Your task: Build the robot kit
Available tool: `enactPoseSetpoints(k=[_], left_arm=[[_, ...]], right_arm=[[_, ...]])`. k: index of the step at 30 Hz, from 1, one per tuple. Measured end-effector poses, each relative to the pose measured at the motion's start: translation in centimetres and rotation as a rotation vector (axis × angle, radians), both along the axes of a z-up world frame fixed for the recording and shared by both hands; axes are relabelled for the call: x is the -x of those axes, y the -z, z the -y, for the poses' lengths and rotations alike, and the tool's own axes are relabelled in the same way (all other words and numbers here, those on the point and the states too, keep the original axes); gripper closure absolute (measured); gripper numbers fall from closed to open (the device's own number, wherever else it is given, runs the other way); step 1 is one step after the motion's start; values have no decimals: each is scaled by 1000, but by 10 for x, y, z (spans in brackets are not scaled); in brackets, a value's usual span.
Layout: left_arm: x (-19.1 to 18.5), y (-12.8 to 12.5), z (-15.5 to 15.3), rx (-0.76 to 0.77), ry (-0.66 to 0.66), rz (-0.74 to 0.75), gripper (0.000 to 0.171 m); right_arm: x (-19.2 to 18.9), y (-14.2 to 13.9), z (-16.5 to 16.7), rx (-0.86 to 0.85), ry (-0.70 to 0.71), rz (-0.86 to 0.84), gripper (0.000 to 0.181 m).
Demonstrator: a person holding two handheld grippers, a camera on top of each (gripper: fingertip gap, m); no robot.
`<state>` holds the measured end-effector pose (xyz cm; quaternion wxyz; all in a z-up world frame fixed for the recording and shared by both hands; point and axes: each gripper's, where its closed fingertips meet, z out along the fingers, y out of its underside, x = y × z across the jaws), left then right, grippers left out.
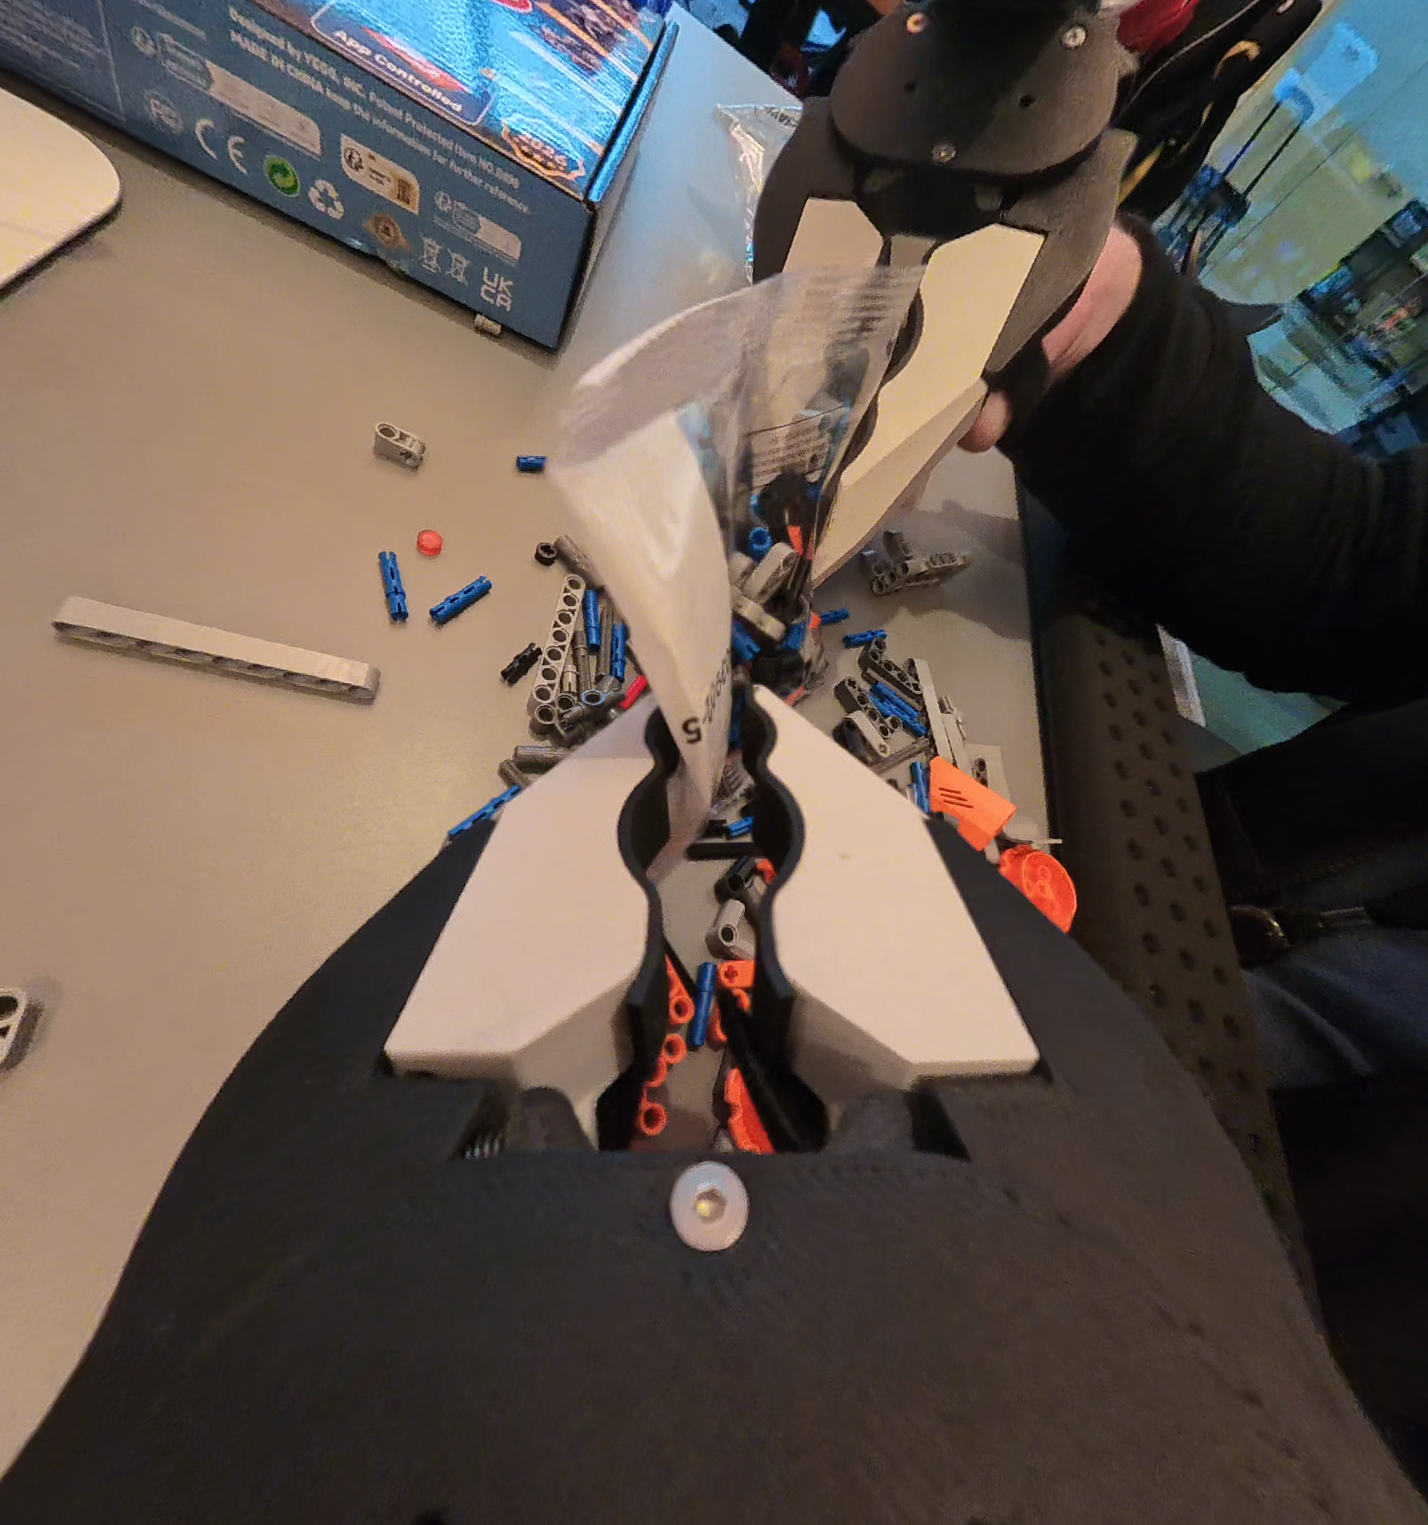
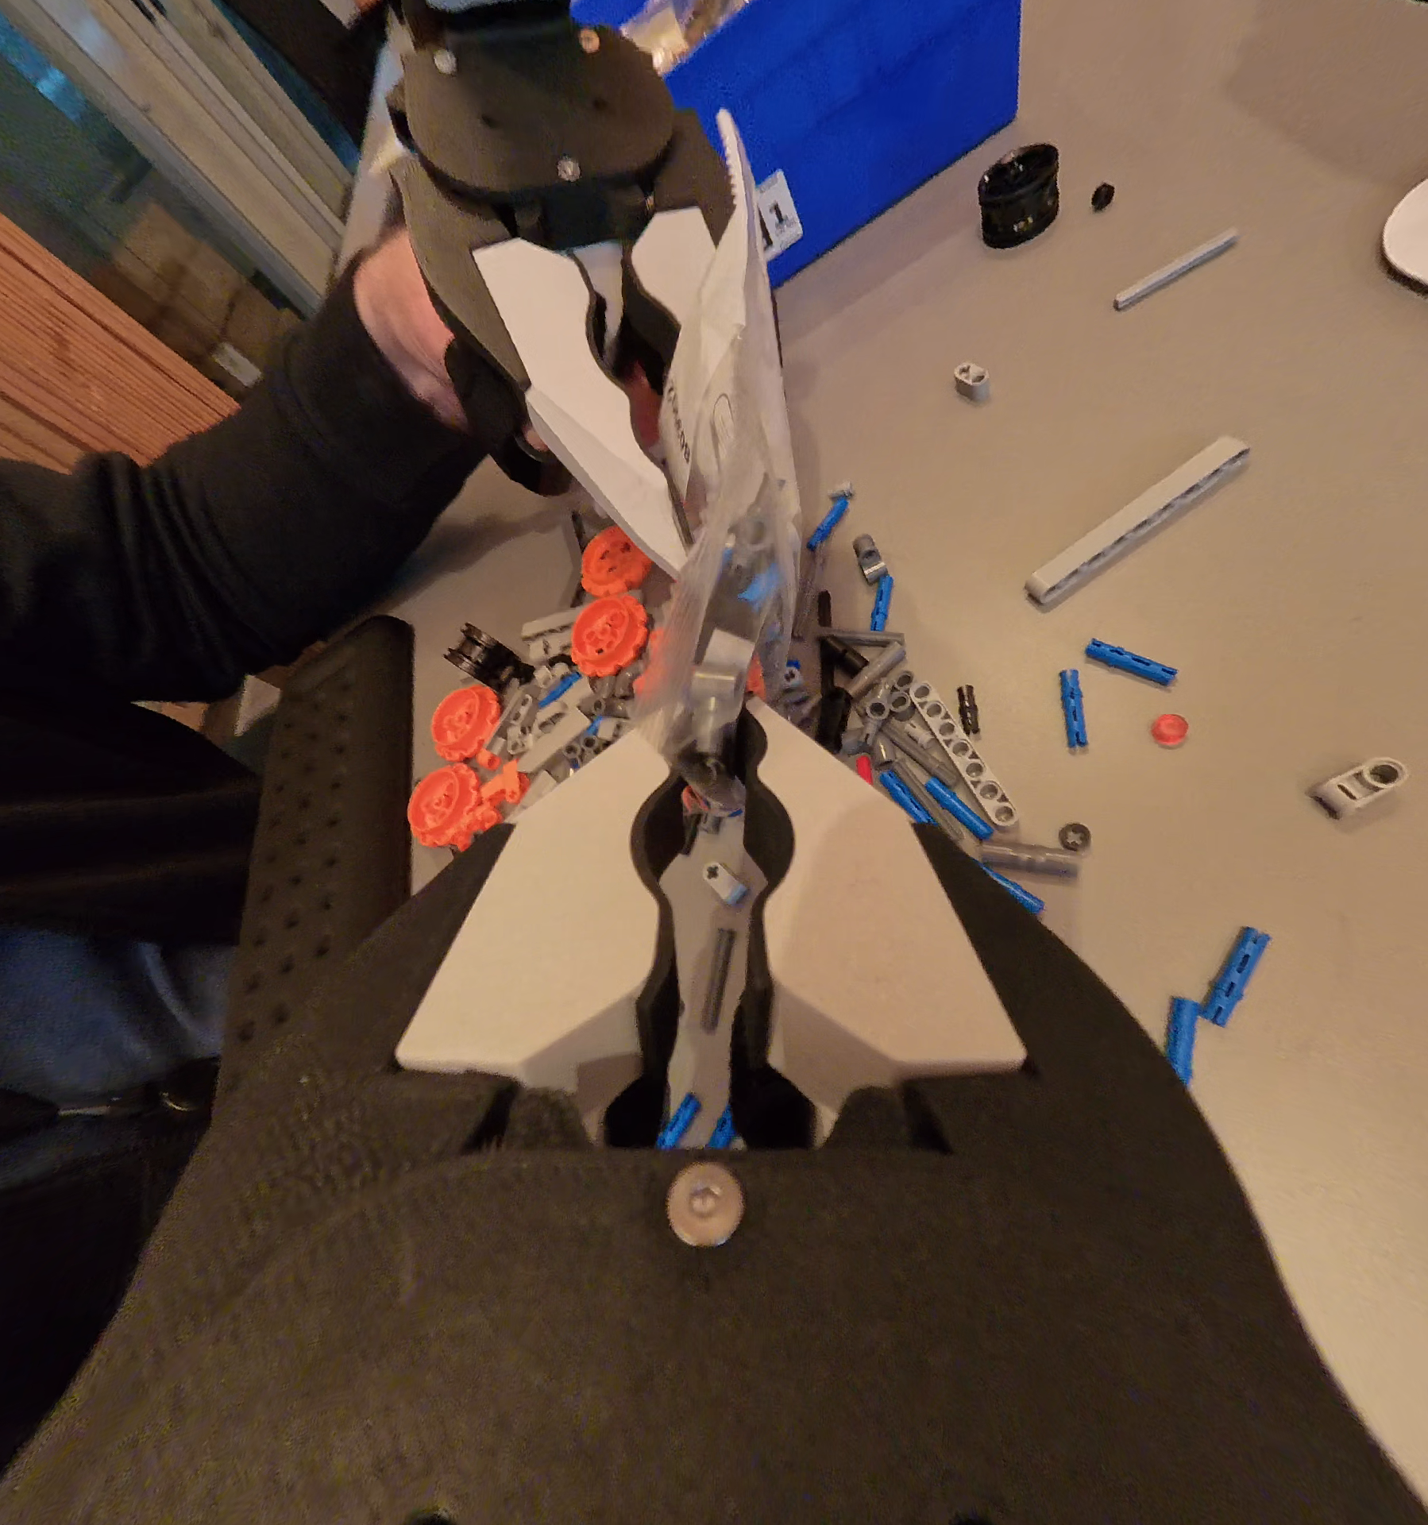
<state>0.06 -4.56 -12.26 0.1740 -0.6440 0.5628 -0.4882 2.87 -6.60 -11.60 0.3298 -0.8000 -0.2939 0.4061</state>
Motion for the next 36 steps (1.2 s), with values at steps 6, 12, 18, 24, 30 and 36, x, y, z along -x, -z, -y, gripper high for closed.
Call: enactPoseSetpoints(k=[6,12,18,24,30,36], left_arm=[[-4,-7,-4,-27,-34,9,171],[-3,-12,-4,15,-27,46,161],[-1,-5,0,13,-2,18,161],[-2,-7,-5,-5,-28,21,166],[-2,-16,-4,51,-19,85,153],[0,-20,5,65,28,107,135]], right_arm=[[4,5,1,5,-14,12,166],[3,0,0,0,-6,-7,176],[4,-3,-3,8,5,-61,174],[4,3,-1,15,-3,-25,170],[1,-7,-3,-28,5,-50,176],[3,-16,-3,-52,4,-100,176]])
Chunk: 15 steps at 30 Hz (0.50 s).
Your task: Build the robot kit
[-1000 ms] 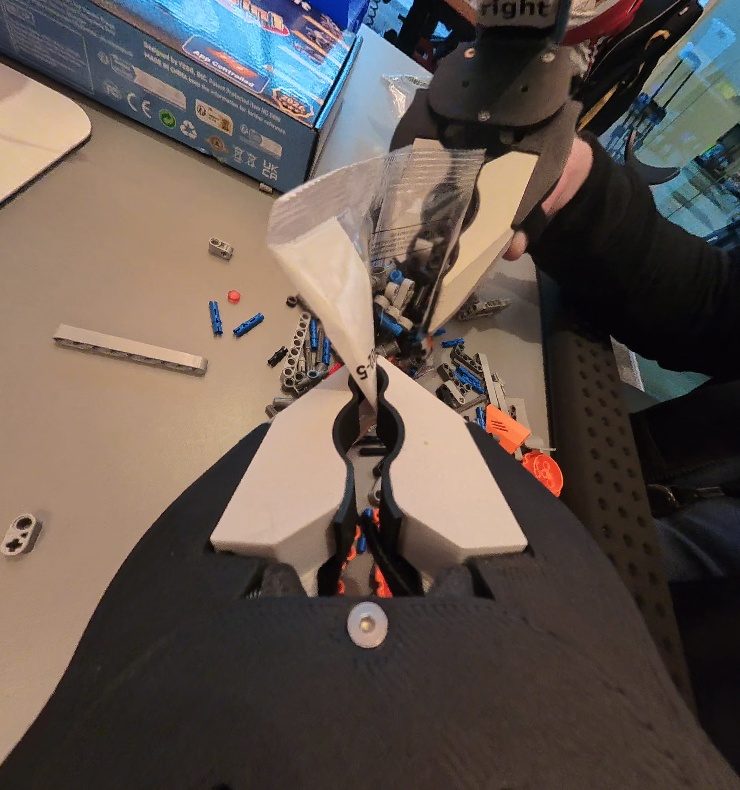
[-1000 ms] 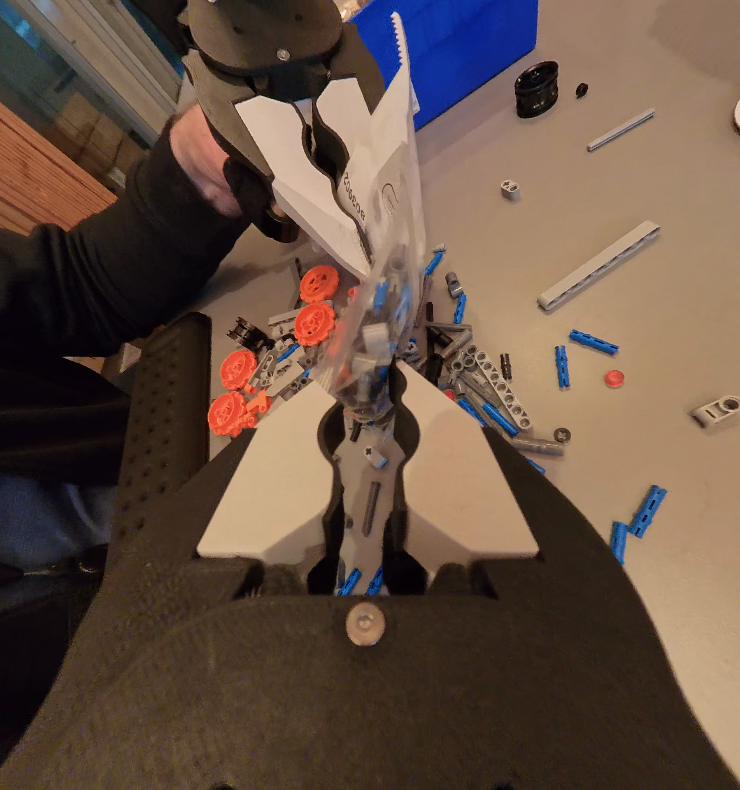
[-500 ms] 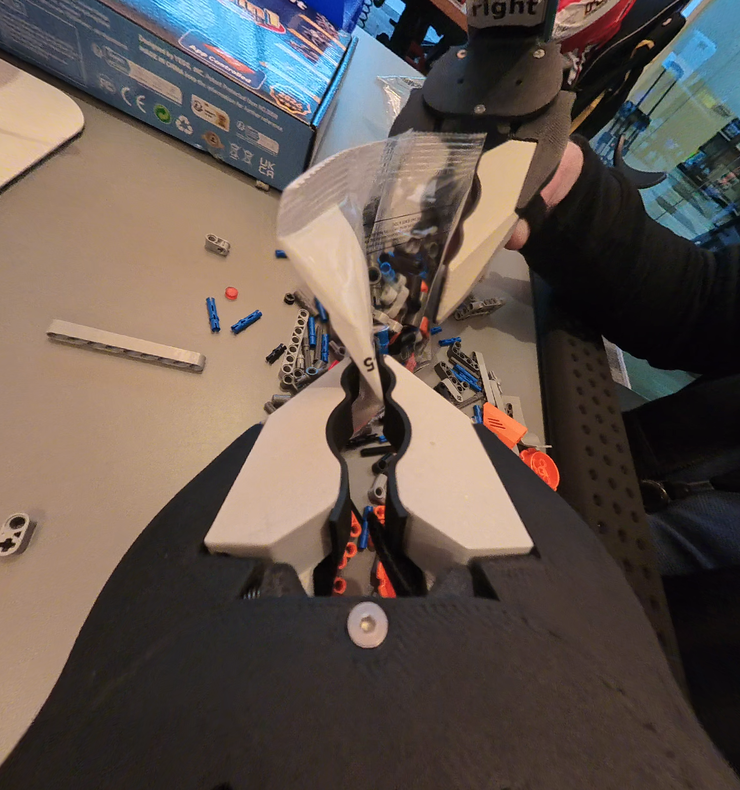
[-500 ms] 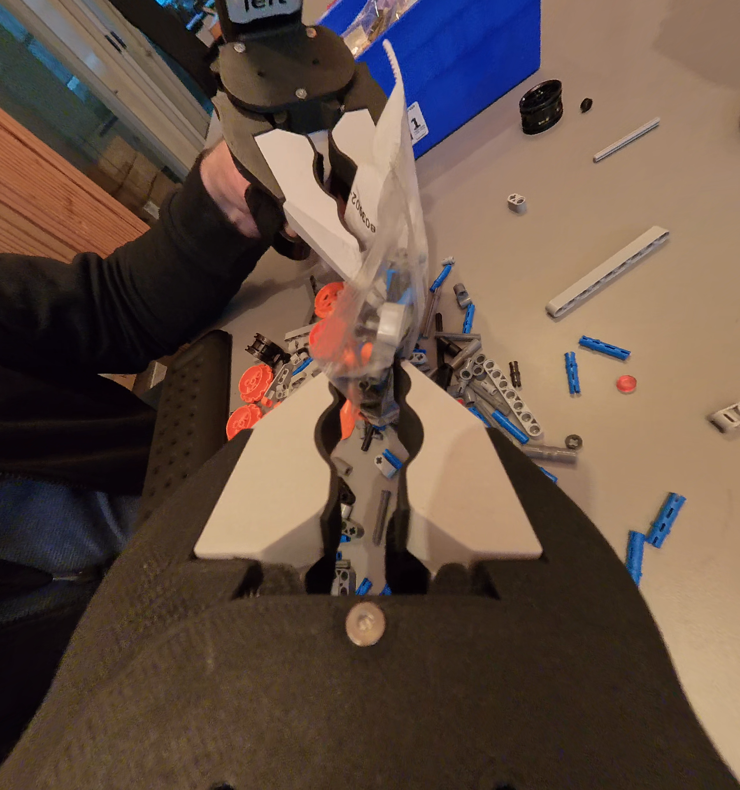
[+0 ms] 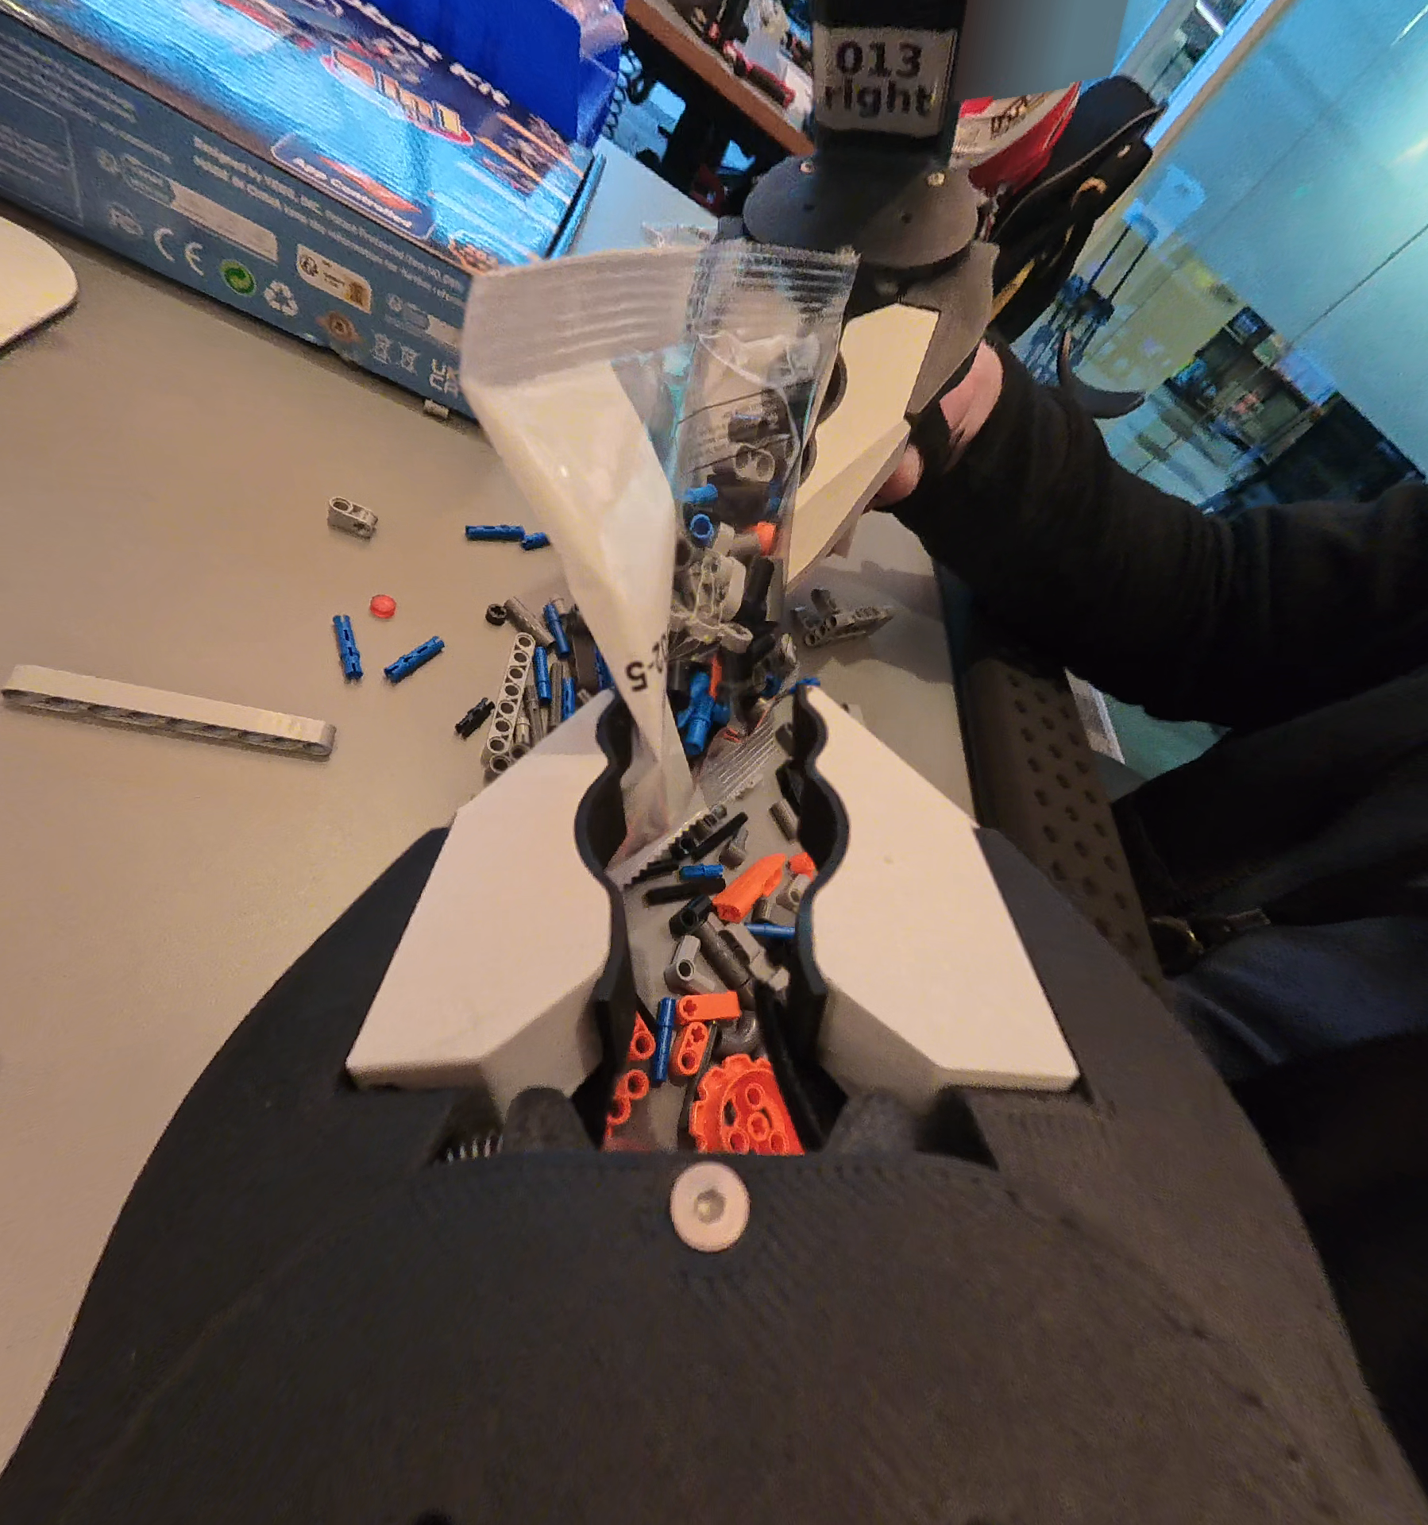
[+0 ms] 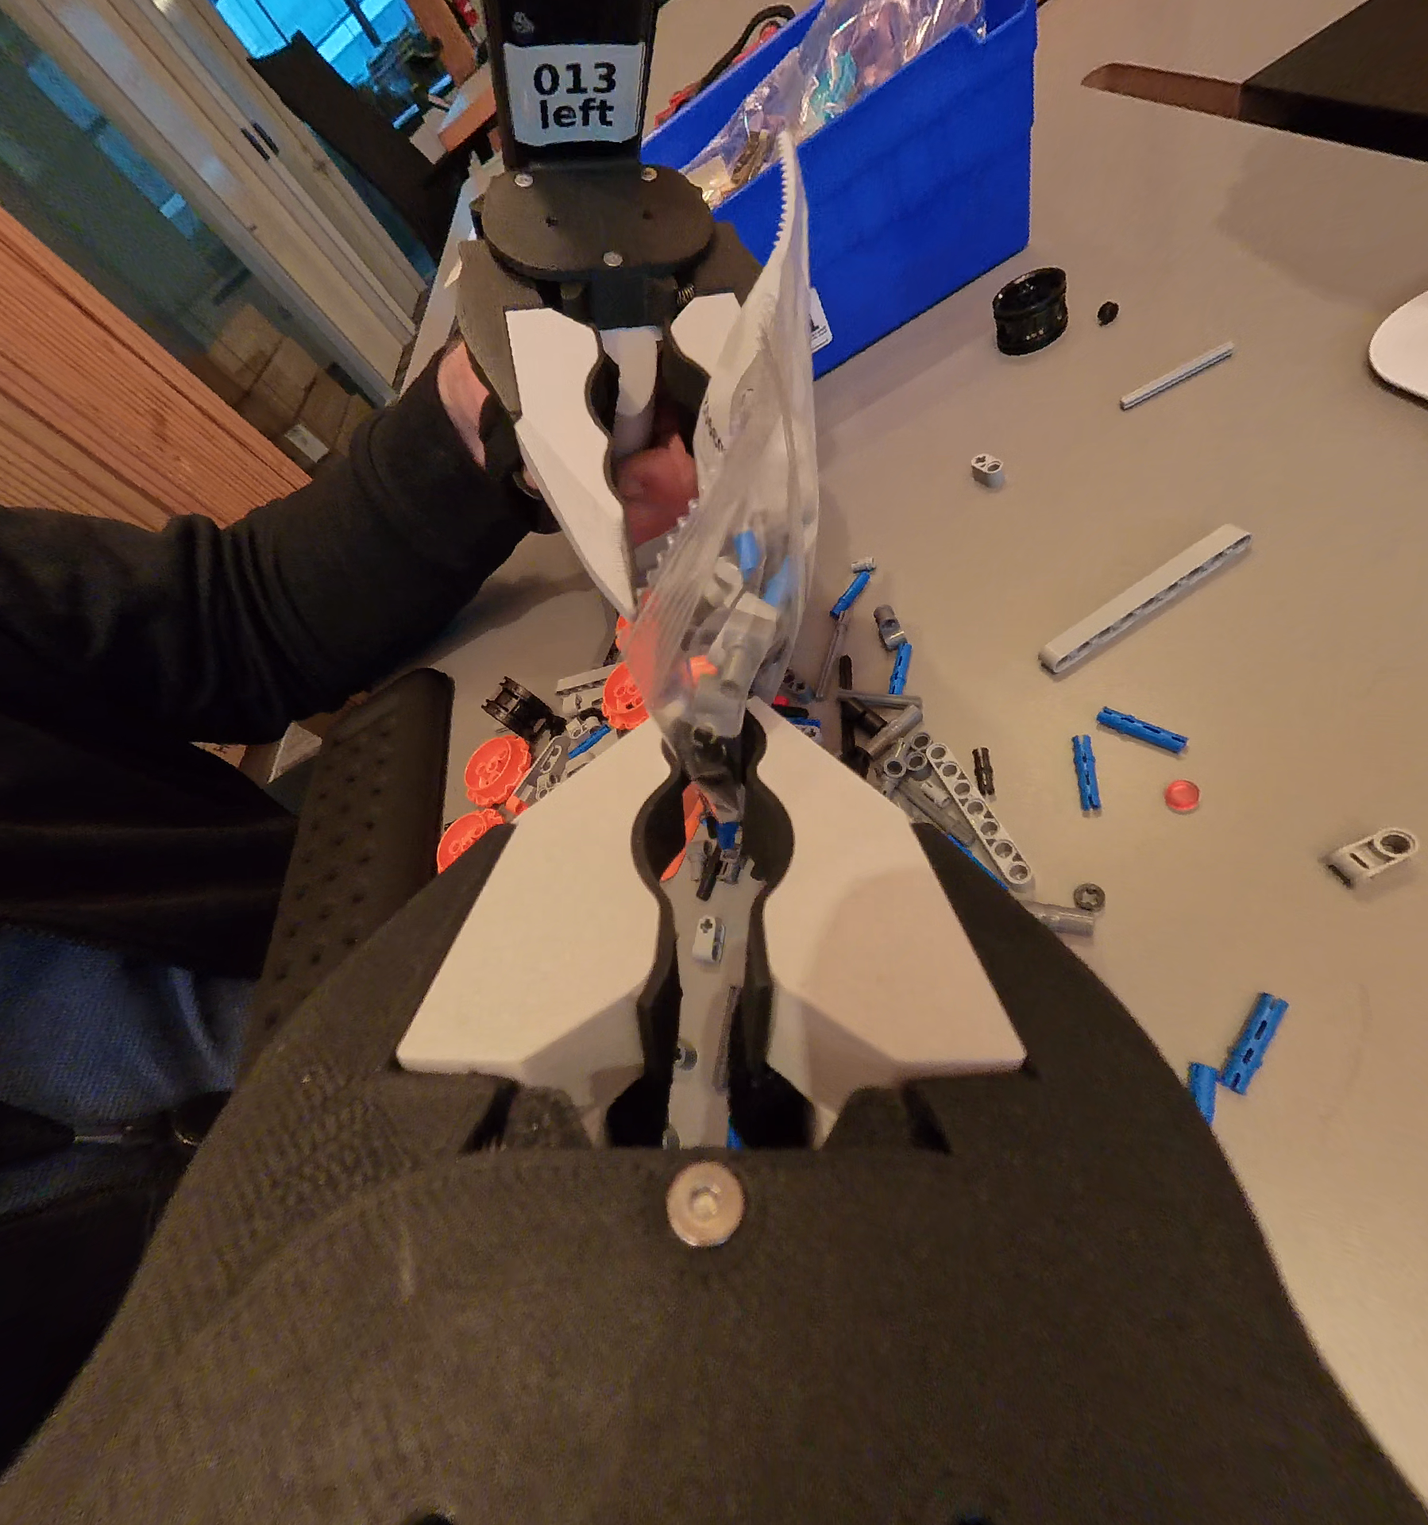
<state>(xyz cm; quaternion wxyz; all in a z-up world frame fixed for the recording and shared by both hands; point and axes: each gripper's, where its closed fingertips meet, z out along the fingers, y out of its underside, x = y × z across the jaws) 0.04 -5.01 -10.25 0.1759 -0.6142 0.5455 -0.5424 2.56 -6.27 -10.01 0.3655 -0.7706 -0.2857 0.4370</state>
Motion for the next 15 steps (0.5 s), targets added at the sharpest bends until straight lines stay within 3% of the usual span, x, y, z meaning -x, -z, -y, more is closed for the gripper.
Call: enactPoseSetpoints(k=[2,4,10,15], left_arm=[[0,4,0,-21,-2,-18,152],[0,6,-1,-36,-7,-32,158],[0,14,-7,-76,-39,-82,163],[0,12,-6,-58,-42,-80,162]], right_arm=[[0,-2,0,-5,2,-14,176],[0,1,-1,-1,9,-6,176],[1,15,1,31,-2,70,160],[2,19,1,30,-8,105,178]])
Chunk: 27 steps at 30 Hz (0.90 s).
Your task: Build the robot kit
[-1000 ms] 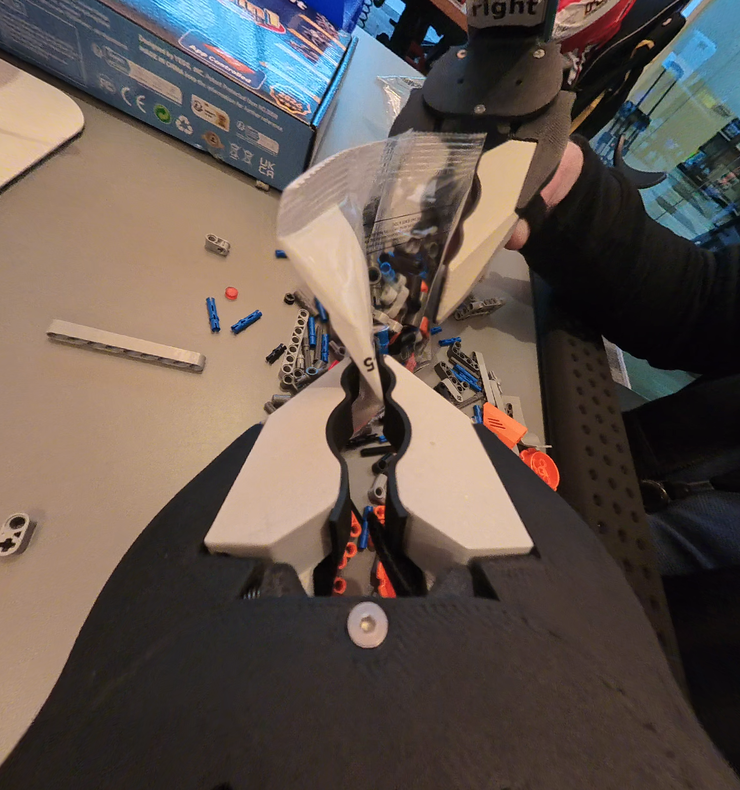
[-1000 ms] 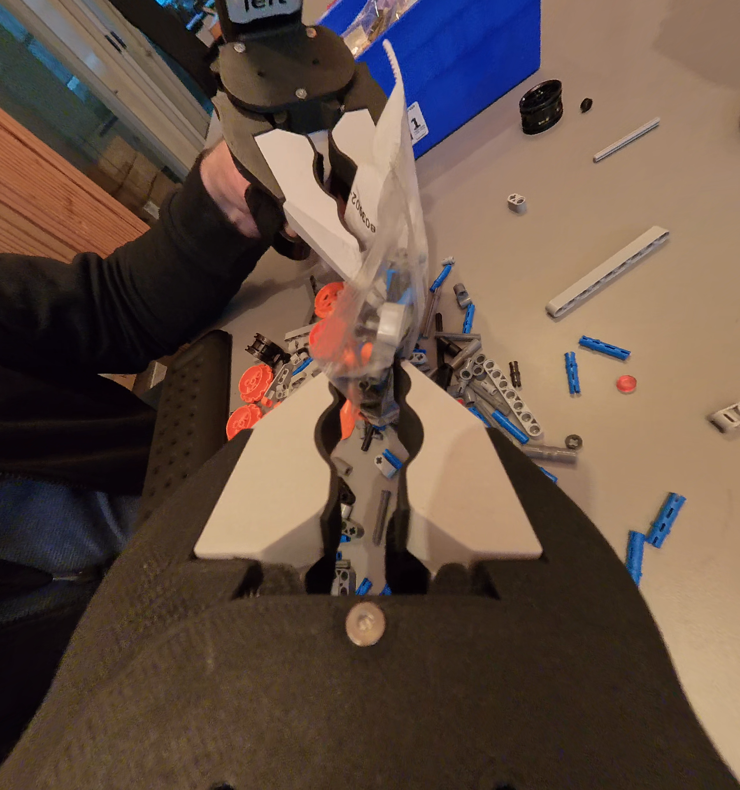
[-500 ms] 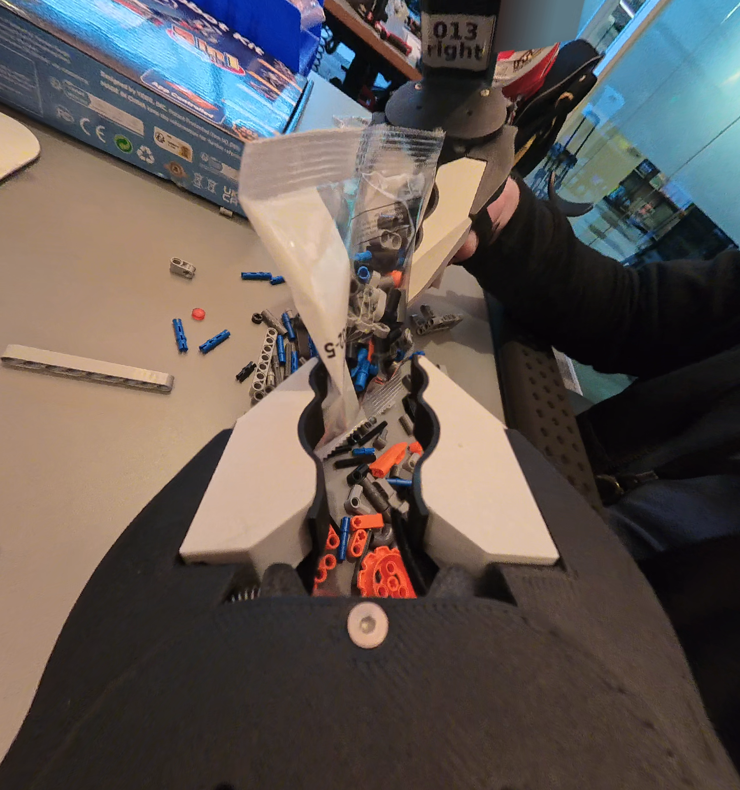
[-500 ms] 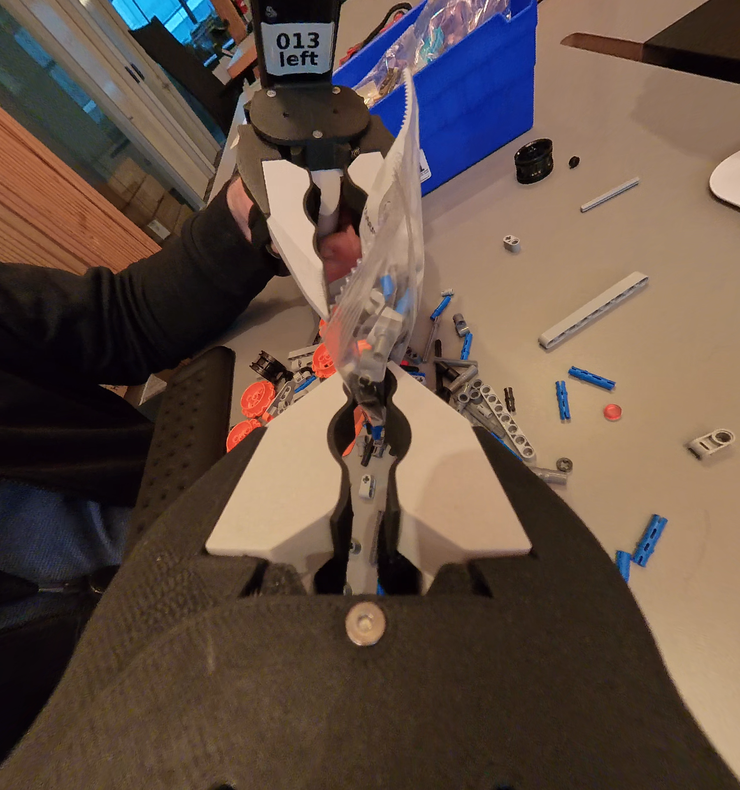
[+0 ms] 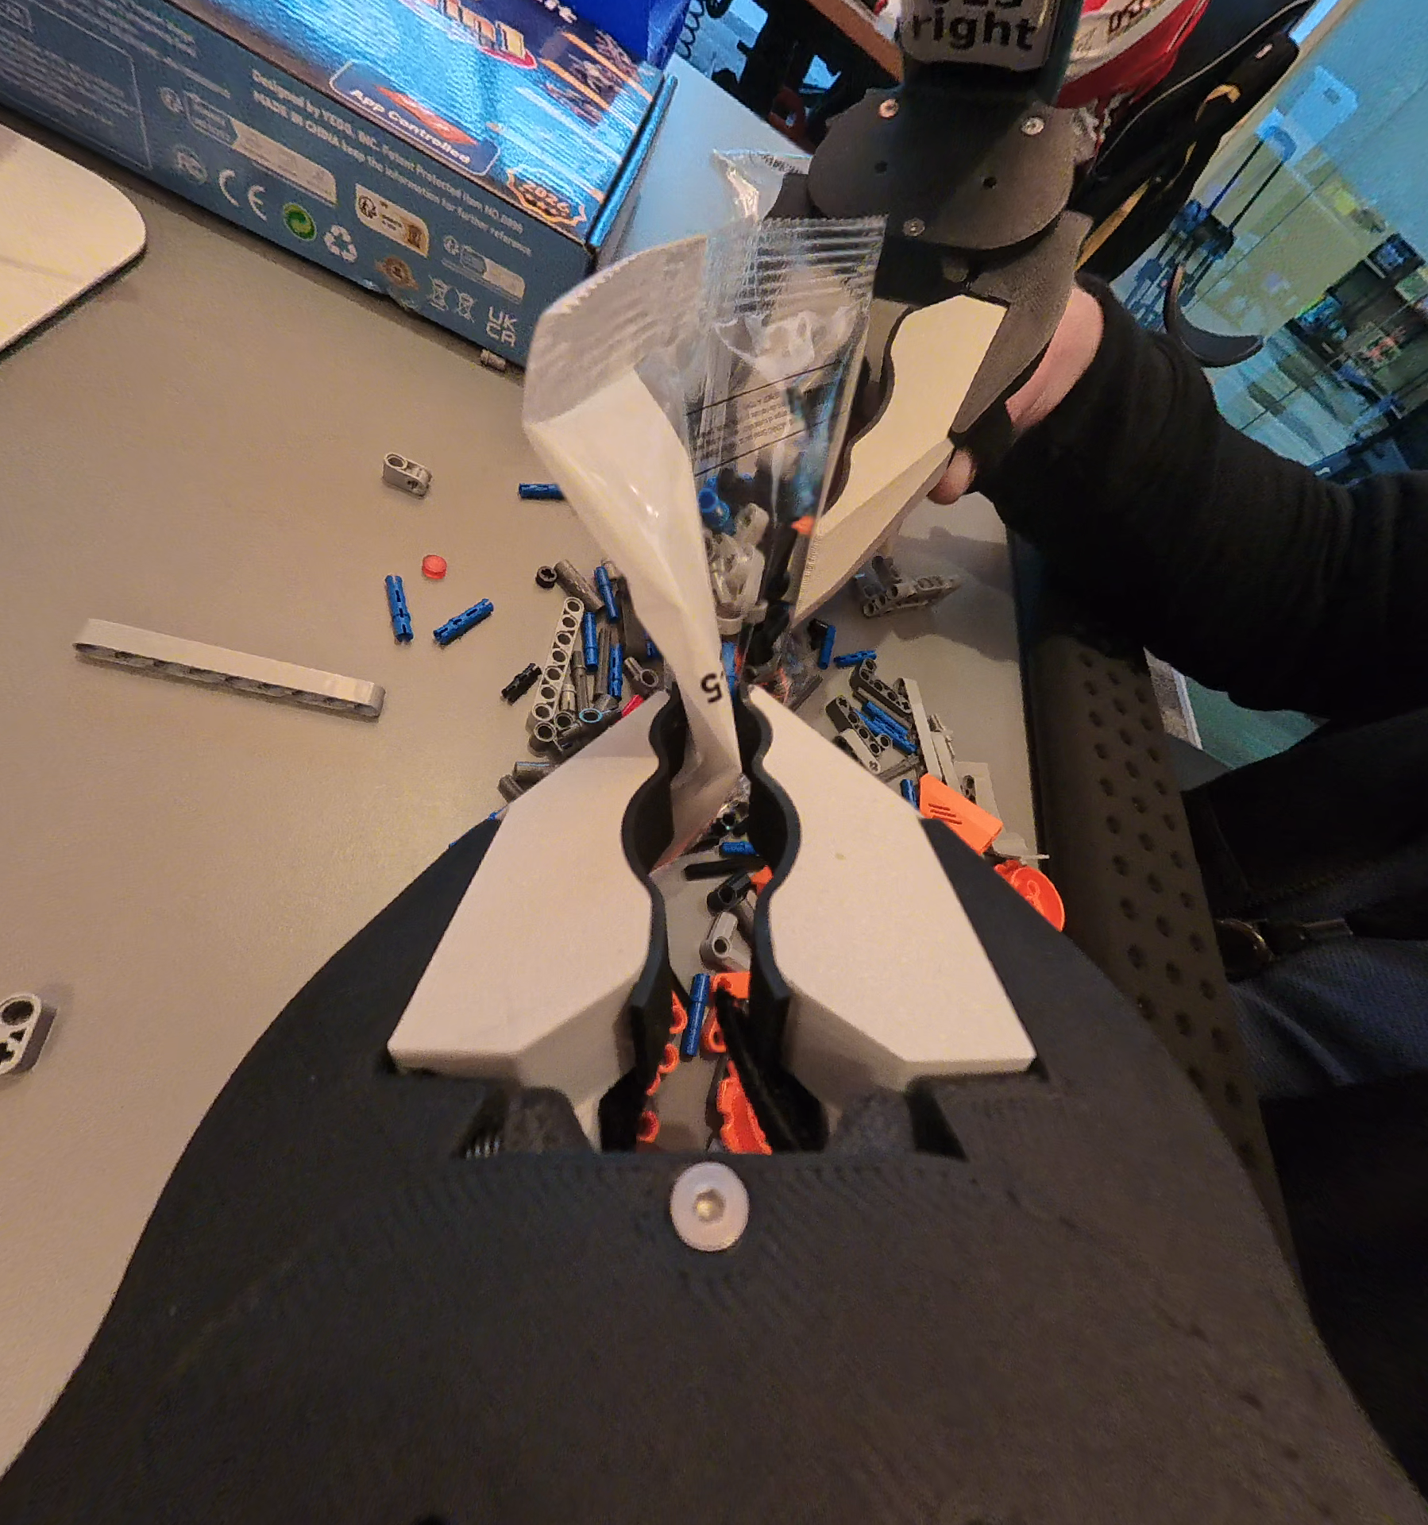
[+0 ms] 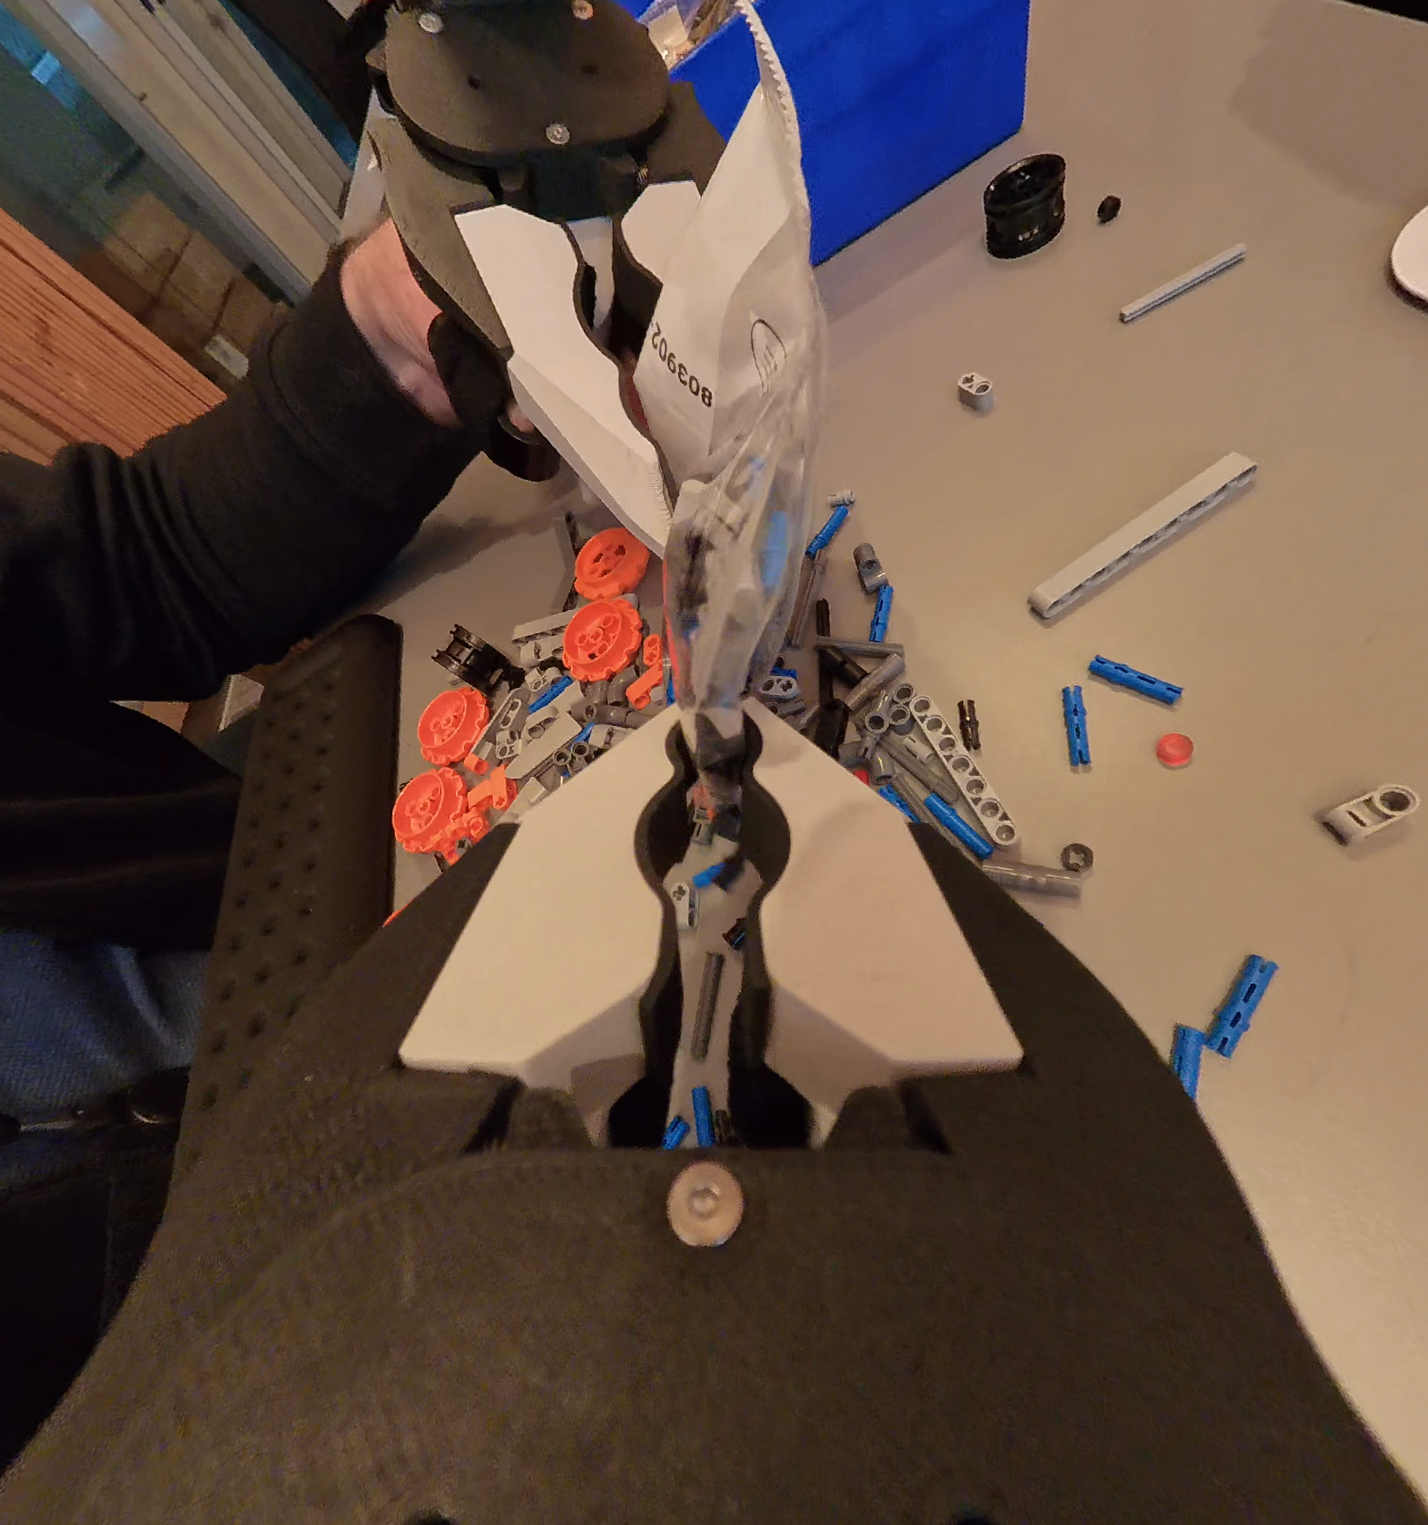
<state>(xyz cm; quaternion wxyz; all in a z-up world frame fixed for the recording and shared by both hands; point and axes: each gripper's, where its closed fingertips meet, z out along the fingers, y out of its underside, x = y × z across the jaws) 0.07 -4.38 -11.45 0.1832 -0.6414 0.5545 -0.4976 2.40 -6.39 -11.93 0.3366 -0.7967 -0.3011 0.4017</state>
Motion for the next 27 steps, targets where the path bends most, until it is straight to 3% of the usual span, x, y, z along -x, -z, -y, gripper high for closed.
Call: enactPoseSetpoints(k=[6,12,15,27], left_arm=[[1,-8,0,45,5,38,163],[2,-5,-3,60,-20,6,163],[2,-4,-1,76,-14,2,163],[2,-4,-4,73,-29,2,163]], right_arm=[[0,-6,0,24,6,-73,178],[0,-5,1,47,0,-84,163],[2,-3,2,47,-6,-70,176],[1,-4,-2,51,9,-76,175]])
